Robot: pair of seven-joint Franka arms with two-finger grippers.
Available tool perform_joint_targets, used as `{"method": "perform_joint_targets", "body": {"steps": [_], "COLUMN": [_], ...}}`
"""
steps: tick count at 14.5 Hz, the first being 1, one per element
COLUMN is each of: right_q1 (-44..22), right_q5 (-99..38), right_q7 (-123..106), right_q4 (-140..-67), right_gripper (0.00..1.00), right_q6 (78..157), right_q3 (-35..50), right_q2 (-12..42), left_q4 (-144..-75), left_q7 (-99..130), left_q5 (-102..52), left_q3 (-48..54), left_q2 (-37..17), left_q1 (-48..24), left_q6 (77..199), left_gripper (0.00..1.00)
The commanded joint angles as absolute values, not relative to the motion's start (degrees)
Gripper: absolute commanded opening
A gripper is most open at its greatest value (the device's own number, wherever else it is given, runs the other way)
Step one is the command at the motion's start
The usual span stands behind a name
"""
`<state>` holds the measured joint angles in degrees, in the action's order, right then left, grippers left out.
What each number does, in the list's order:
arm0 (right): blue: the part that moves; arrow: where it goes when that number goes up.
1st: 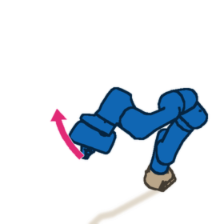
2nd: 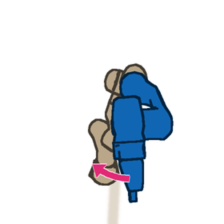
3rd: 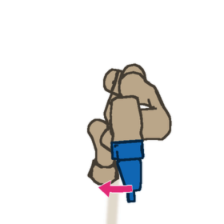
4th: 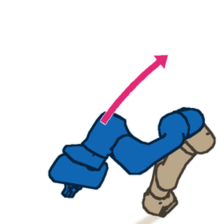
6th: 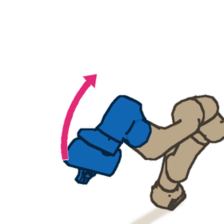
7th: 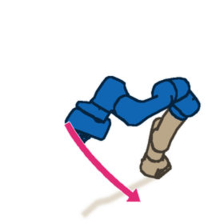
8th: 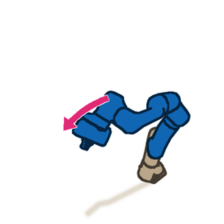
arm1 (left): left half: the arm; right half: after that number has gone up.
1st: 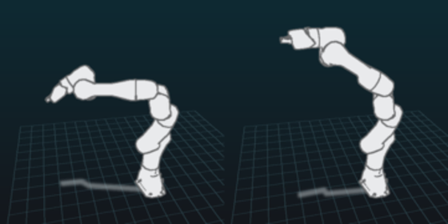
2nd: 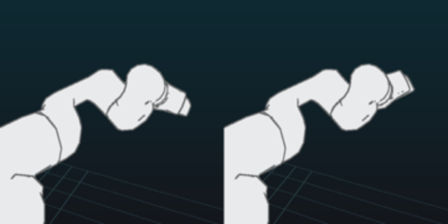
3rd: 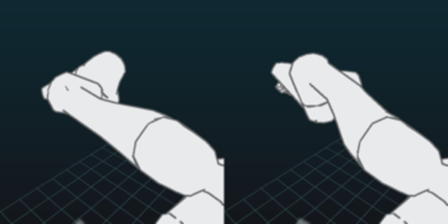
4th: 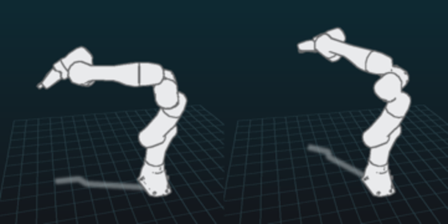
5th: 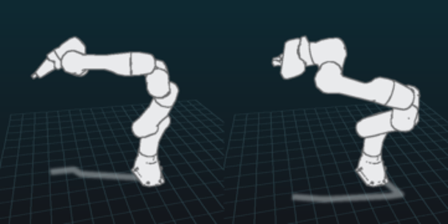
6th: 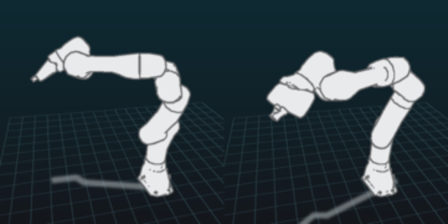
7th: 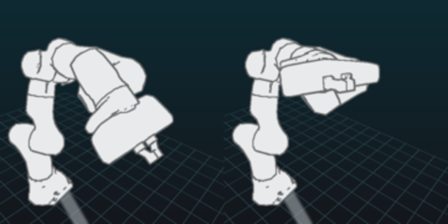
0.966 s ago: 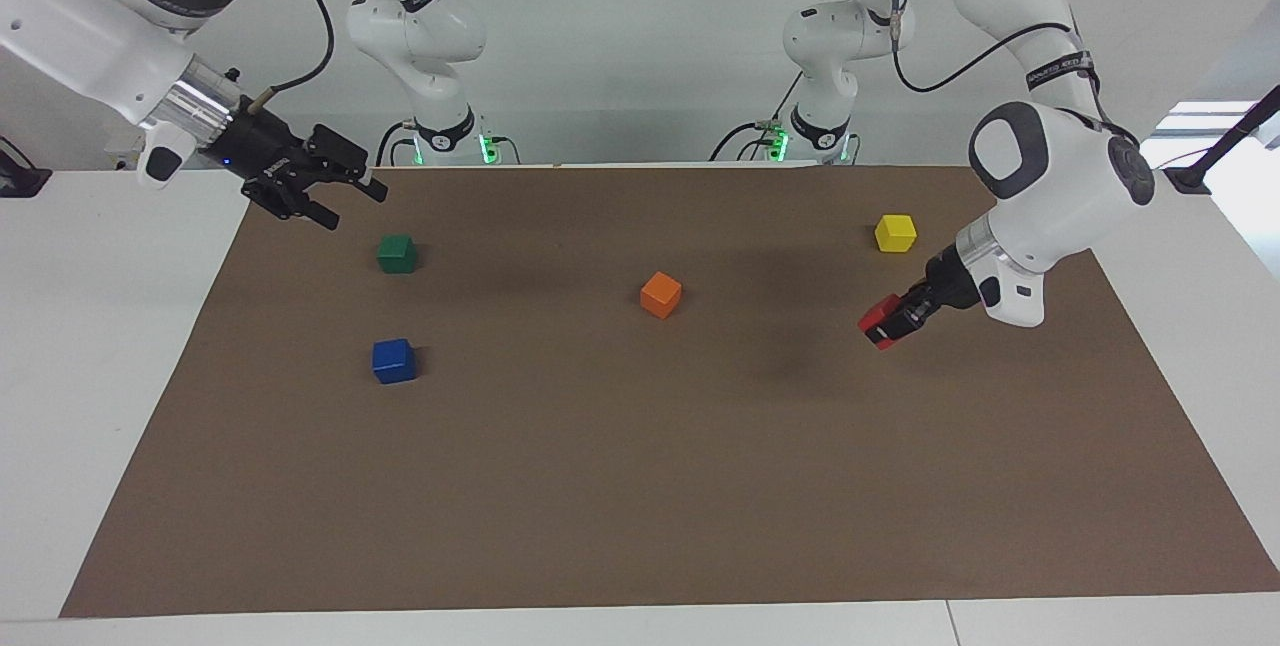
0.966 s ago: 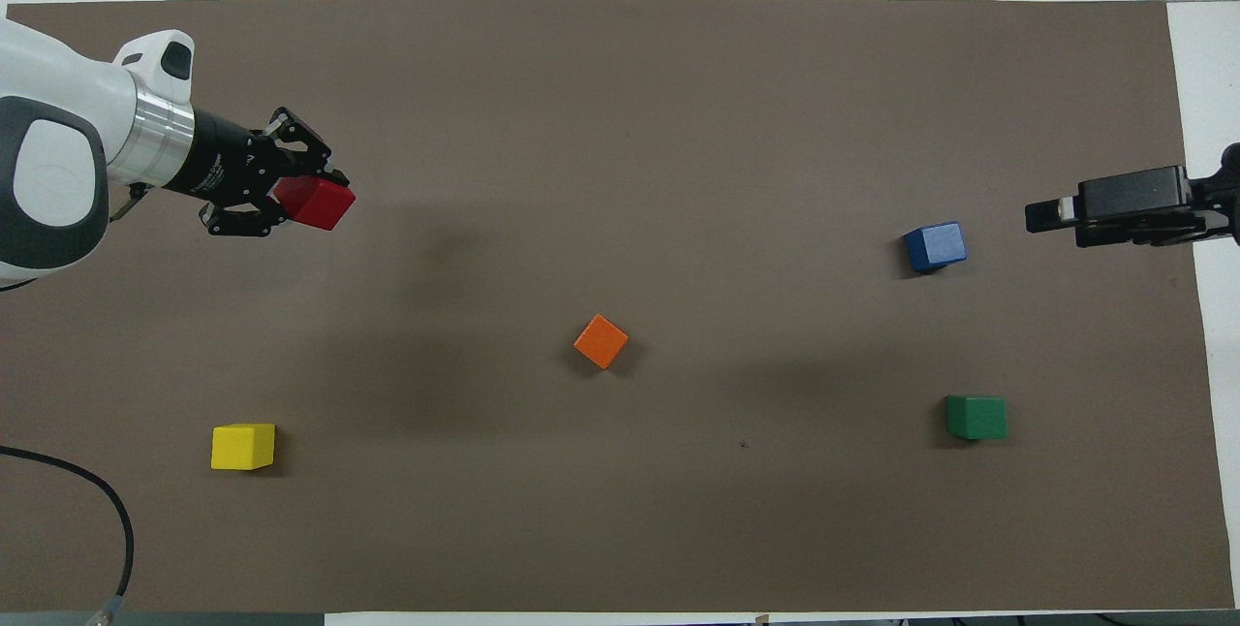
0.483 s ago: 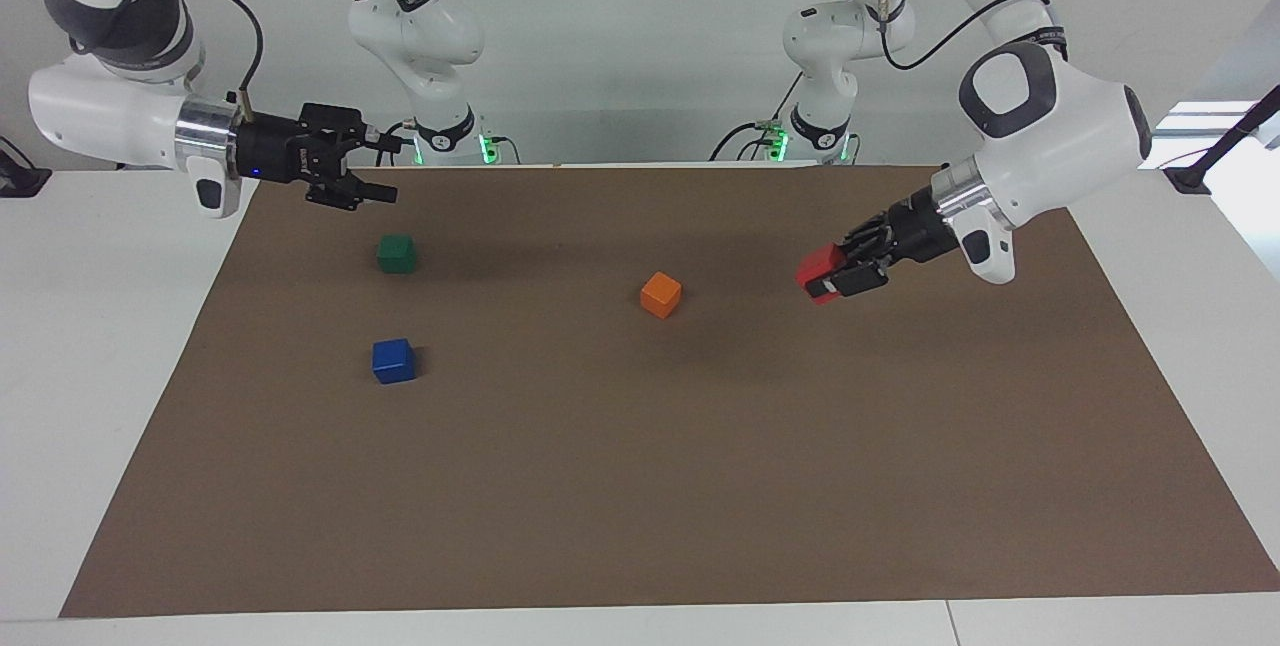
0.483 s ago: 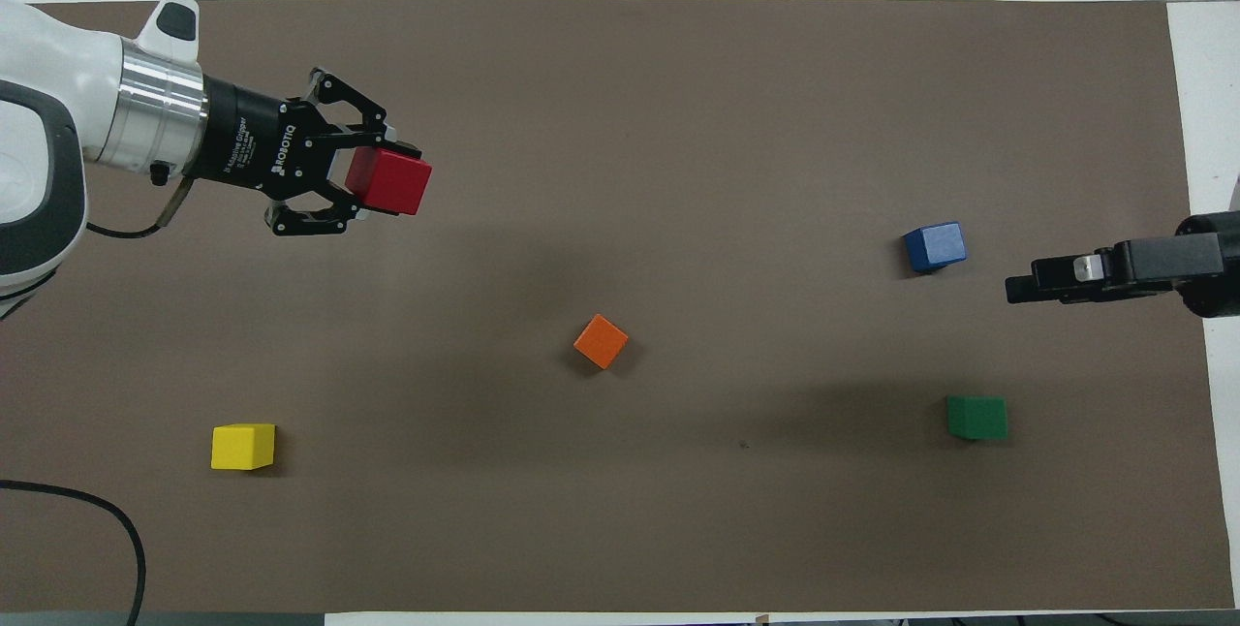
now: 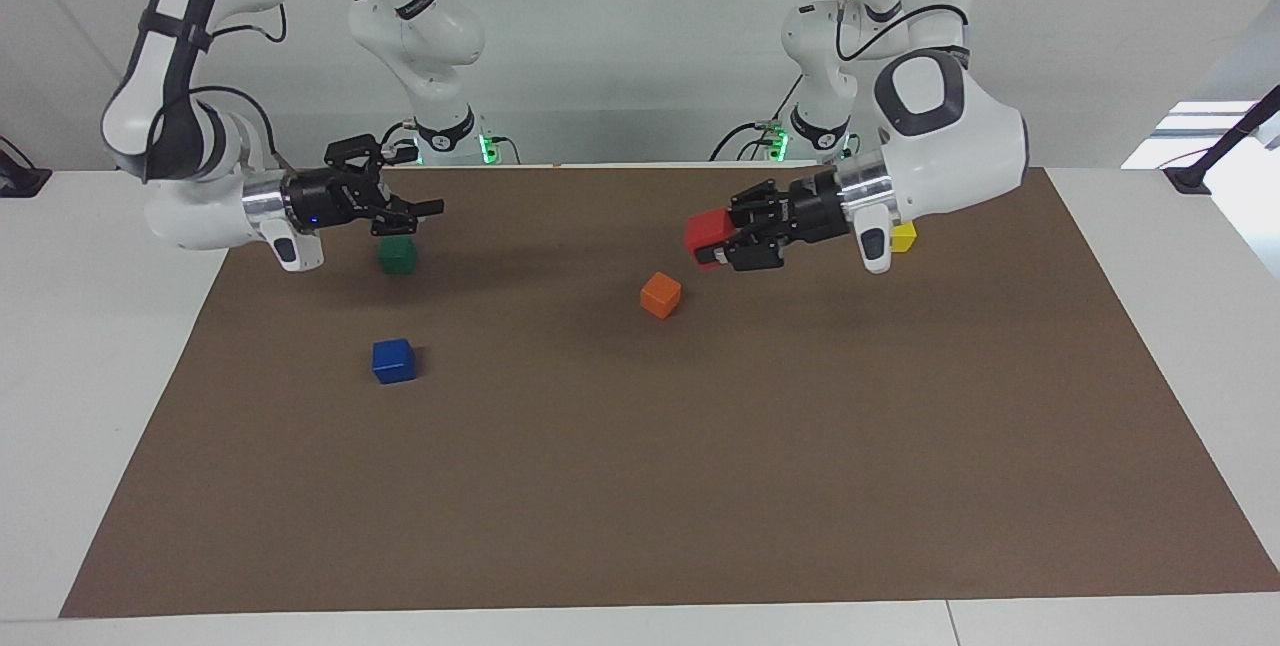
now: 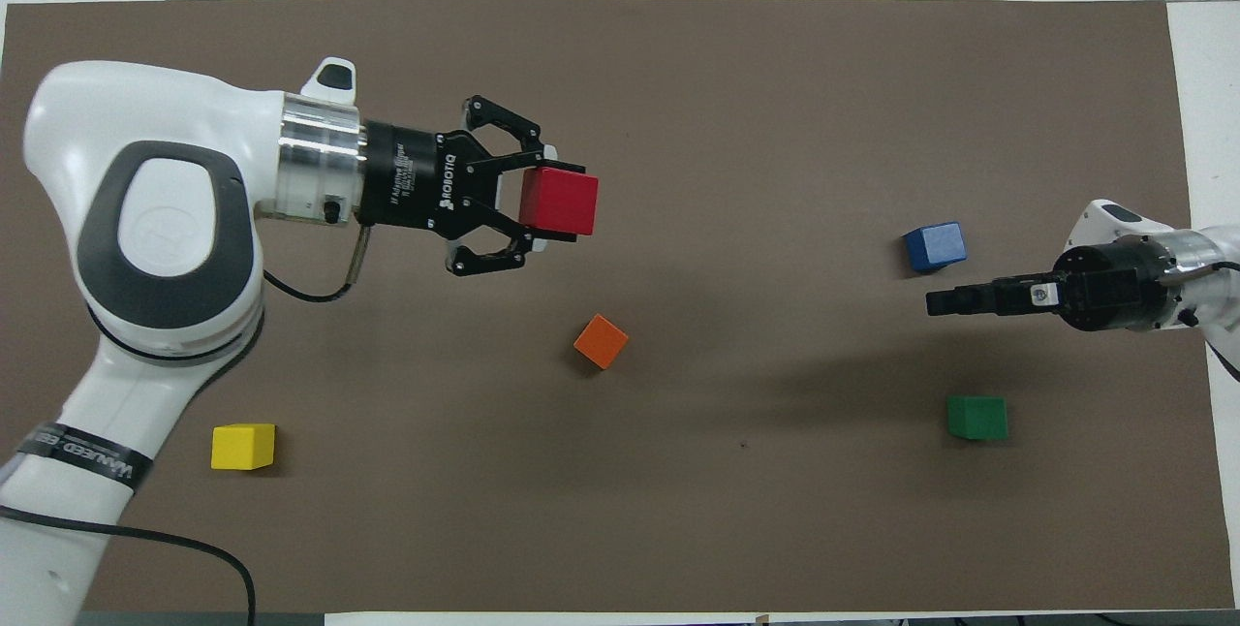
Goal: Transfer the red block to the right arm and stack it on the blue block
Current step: 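Lift the red block with the left gripper while the right gripper approaches, then carry the red block toward the right gripper, which grasps it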
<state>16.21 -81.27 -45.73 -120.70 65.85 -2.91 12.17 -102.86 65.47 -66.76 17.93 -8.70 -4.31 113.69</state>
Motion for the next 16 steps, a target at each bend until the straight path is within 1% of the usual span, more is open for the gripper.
{"method": "perform_joint_targets", "body": {"steps": [1, 2, 4, 5, 7, 10, 12, 14, 16], "right_q1": [15.6, 14.3, 13.9, 13.6, 11.9, 9.6, 7.0, 5.2, 5.0], "right_q5": [-86.4, -89.9, -91.6, -93.8, -94.2, -94.9, -97.9, -99.8, -99.9], "right_q7": [-47.0, -46.8, -39.3, -36.0, -35.4, -35.0, -34.9, -34.9, -35.0], "right_q4": [-116.0, -115.1, -111.4, -111.1, -111.4, -111.6, -111.5, -111.0, -111.1], "right_gripper": [1.00, 1.00, 1.00, 1.00, 1.00, 1.00, 1.00, 1.00, 1.00], "right_q6": [62.3, 60.3, 60.1, 60.6, 63.8, 68.3, 70.9, 72.6, 72.9], "right_q3": [-1.8, -1.7, -1.6, -1.7, -1.7, -1.7, -1.7, -1.7, -1.7], "right_q2": [19.1, 20.4, 21.3, 21.5, 21.6, 21.7, 22.1, 22.6, 22.7], "left_q4": [-109.6, -110.6, -111.1, -111.1, -110.7, -110.7, -110.6, -110.3, -109.6], "left_q7": [68.5, 68.5, 68.5, 68.5, 68.5, 68.5, 68.4, 68.4, 68.5], "left_q5": [-74.6, -77.1, -81.4, -83.9, -86.7, -87.7, -88.0, -89.6, -91.7], "left_q3": [17.1, 17.1, 17.2, 17.2, 17.1, 17.2, 17.2, 17.2, 17.2], "left_q2": [-4.1, -3.9, -4.7, -5.1, -6.1, -6.2, -6.2, -6.3, -6.8], "left_q1": [-8.0, -9.7, -12.3, -13.3, -17.0, -17.6, -18.3, -20.3, -22.1], "left_q6": [120.2, 122.2, 125.0, 126.5, 130.8, 131.5, 131.9, 134.9, 138.5], "left_gripper": [0.00, 0.00, 0.00, 0.00, 0.00, 0.00, 0.00, 0.00, 0.00]}}
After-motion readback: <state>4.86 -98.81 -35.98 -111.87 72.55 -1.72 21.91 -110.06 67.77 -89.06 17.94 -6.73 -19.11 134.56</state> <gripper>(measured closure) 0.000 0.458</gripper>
